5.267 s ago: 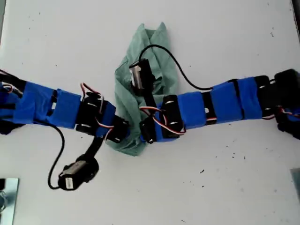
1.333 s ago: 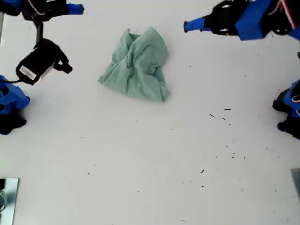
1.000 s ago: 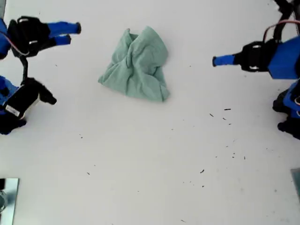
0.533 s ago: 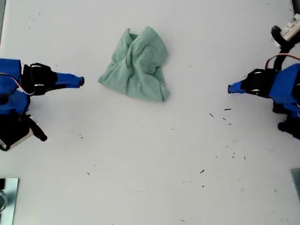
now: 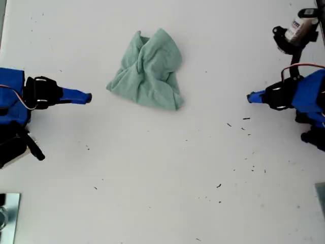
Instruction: Fold t shirt
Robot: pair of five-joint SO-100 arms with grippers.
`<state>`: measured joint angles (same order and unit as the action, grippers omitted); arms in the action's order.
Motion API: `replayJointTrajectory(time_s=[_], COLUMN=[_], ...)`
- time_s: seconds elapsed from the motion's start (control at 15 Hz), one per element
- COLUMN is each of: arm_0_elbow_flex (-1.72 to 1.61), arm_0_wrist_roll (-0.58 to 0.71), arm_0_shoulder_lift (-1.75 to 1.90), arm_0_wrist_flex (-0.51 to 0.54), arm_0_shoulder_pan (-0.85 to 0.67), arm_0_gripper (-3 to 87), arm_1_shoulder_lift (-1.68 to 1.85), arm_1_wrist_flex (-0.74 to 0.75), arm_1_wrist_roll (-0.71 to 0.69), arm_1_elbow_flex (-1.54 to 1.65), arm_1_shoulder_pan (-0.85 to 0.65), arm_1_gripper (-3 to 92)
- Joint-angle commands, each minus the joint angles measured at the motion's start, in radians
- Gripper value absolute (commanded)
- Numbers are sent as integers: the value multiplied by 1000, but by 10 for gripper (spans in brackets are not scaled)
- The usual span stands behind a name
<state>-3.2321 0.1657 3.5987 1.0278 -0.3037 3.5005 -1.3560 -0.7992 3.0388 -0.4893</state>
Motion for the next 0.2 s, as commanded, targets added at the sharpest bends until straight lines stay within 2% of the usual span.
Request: replayJointTrajectory(time_s=[0.0,0.13], arm_0_elbow_flex=[-11,-11], arm_0_wrist_roll=[0,0], arm_0_shoulder_lift=[6,6], arm_0_wrist_flex=[2,2], arm_0_shoulder_pan=[11,11], arm_0_gripper=[55,55], arm_1_shoulder_lift=[6,6], arm_1_wrist_flex=[-5,-5], arm_1_wrist_roll=[-17,-17], arm_1_elbow_flex=[57,57], arm_1_shoulder_pan=[5,5], arm_1_gripper=[25,25])
